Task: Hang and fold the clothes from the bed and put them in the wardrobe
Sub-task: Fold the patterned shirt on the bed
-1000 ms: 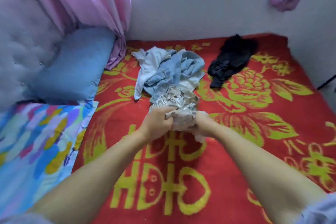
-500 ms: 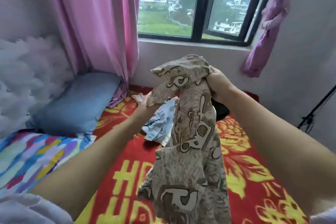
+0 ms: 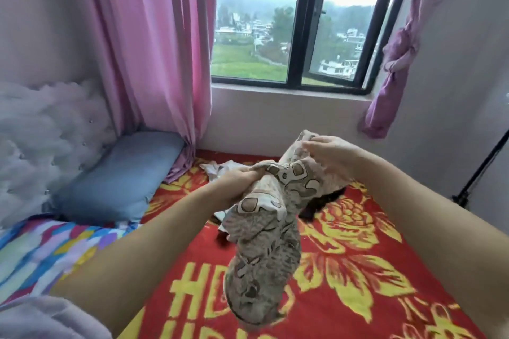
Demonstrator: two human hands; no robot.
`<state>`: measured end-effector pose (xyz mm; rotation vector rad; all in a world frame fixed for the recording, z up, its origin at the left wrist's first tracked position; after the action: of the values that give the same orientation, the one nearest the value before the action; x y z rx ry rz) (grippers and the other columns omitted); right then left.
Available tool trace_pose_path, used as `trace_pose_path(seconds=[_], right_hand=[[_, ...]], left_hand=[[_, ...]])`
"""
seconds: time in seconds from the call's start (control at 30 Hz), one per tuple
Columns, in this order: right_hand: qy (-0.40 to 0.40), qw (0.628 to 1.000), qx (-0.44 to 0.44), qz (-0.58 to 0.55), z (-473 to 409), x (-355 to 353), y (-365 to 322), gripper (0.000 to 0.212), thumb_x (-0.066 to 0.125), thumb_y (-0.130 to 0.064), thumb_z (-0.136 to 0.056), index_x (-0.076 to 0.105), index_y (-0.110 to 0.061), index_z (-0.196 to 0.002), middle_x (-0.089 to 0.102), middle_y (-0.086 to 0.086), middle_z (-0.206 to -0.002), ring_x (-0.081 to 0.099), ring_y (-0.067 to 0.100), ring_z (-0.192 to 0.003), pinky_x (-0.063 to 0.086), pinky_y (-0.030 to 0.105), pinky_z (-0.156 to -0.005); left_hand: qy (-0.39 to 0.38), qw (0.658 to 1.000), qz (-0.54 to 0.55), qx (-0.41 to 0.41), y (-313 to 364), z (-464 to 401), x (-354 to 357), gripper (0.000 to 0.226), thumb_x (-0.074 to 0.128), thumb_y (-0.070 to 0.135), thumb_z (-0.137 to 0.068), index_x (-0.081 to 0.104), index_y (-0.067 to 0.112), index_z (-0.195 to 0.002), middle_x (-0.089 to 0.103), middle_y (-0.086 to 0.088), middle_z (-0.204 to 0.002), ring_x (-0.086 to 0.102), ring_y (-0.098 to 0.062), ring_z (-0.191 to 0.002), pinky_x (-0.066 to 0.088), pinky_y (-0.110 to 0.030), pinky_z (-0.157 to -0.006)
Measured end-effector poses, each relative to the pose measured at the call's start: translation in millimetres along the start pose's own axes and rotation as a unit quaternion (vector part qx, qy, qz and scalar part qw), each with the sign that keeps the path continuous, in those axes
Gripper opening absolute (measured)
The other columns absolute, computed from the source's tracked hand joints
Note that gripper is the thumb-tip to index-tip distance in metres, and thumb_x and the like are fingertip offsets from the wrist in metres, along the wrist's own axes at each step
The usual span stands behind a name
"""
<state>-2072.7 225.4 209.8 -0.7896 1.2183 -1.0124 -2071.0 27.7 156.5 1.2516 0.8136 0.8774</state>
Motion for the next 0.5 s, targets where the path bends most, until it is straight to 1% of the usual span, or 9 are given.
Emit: trace_pose_path(seconds=[0.07,0.1,0.17,0.23,0.27,0.3,0.33,0.4,0.5], right_hand=[[-0.13,0.989,0.008,0.066,16.9,30.2,4.9,0.067,0.063,-0.05,-0.082,0.041,-0.026,-0.141,0.048,-0.005,-0.137,0.048,0.016,-0.123,0.043,0.043,-0.096],[-0.193,0.979,0.004,0.071,26.4,46.8,5.4,0.076,0.064,-0.054,-0.078,0.034,-0.033,-0.144,0.044,-0.01,-0.143,0.044,0.014,-0.128,0.04,0.046,-0.099],[-0.243,0.965,-0.022,0.101,38.9,70.3,6.9,0.067,0.068,-0.053,-0.078,0.04,-0.039,-0.138,0.053,-0.014,-0.136,0.051,0.009,-0.122,0.047,0.039,-0.088],[-0.165,0.974,-0.081,0.132,33.6,74.2,1.9,0.029,0.068,-0.029,-0.088,0.058,-0.023,-0.115,0.065,-0.001,-0.103,0.061,0.009,-0.085,0.043,0.024,-0.063],[-0.097,0.98,-0.111,0.131,29.1,68.6,-4.5,0.006,0.06,-0.015,-0.091,0.062,-0.013,-0.096,0.058,0.005,-0.083,0.054,0.011,-0.067,0.038,0.022,-0.056],[-0.039,0.984,-0.127,0.119,23.6,59.2,-7.5,0.012,0.053,-0.007,-0.092,0.061,-0.007,-0.084,0.052,0.008,-0.074,0.047,0.012,-0.061,0.035,0.023,-0.054],[0.0,0.987,-0.122,0.1,17.8,49.1,-7.3,0.018,0.048,-0.003,-0.092,0.062,-0.001,-0.081,0.049,0.01,-0.074,0.045,0.015,-0.063,0.036,0.025,-0.057],[0.035,0.993,-0.1,0.042,11.1,28.9,-7.8,0.02,0.047,-0.004,-0.095,0.064,0.005,-0.093,0.054,0.013,-0.079,0.05,0.02,-0.068,0.042,0.03,-0.06],[0.036,0.994,-0.1,-0.034,5.7,11.1,-13.2,0.018,0.05,-0.004,-0.096,0.067,-0.002,-0.104,0.067,0.015,-0.094,0.062,0.026,-0.079,0.054,0.04,-0.076]], left_hand=[[0.024,0.999,0.034,-0.011,16.6,-7.5,-2.3,0.029,0.046,0.022,-0.101,0.062,0.0,-0.091,0.063,-0.009,-0.077,0.06,-0.016,-0.065,0.05,-0.028,-0.066],[0.033,0.999,0.039,-0.016,24.0,-12.3,-4.0,0.031,0.043,0.022,-0.102,0.061,0.001,-0.089,0.062,-0.011,-0.079,0.06,-0.018,-0.067,0.05,-0.03,-0.069],[0.042,0.998,0.04,-0.028,37.0,-20.7,-6.7,0.031,0.04,0.023,-0.103,0.06,0.0,-0.096,0.062,-0.013,-0.086,0.061,-0.022,-0.077,0.051,-0.035,-0.078],[0.05,0.997,0.034,-0.042,46.4,-25.3,-8.2,0.029,0.042,0.026,-0.102,0.059,0.004,-0.093,0.06,-0.011,-0.083,0.059,-0.021,-0.074,0.051,-0.033,-0.071],[0.053,0.997,0.02,-0.042,51.6,-27.0,-9.7,0.03,0.043,0.027,-0.101,0.057,0.007,-0.085,0.058,-0.008,-0.073,0.057,-0.018,-0.064,0.05,-0.029,-0.061],[0.065,0.997,-0.015,-0.035,58.1,-27.3,-13.6,0.032,0.046,0.029,-0.1,0.056,0.009,-0.077,0.055,-0.005,-0.063,0.054,-0.015,-0.054,0.046,-0.025,-0.051],[0.085,0.994,-0.068,-0.02,66.6,-27.2,-20.5,0.035,0.05,0.03,-0.099,0.056,0.009,-0.071,0.053,-0.003,-0.056,0.052,-0.013,-0.046,0.044,-0.022,-0.044],[0.122,0.978,-0.166,0.019,84.8,-26.0,-37.1,0.036,0.056,0.031,-0.095,0.059,0.009,-0.067,0.053,-0.002,-0.053,0.053,-0.01,-0.039,0.043,-0.019,-0.039],[0.136,0.974,-0.178,0.041,103.6,-23.0,-54.3,0.033,0.06,0.034,-0.092,0.062,0.005,-0.076,0.058,-0.005,-0.062,0.059,-0.013,-0.049,0.052,-0.023,-0.05]])
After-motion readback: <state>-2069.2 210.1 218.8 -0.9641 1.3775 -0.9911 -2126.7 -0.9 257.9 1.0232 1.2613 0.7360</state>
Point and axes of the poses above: each hand's wrist, its own z-axis away from the middle knuckle, its own x-axis out of the palm, y = z × x, the point moved 8 cm from there along -z, towards the middle knuckle
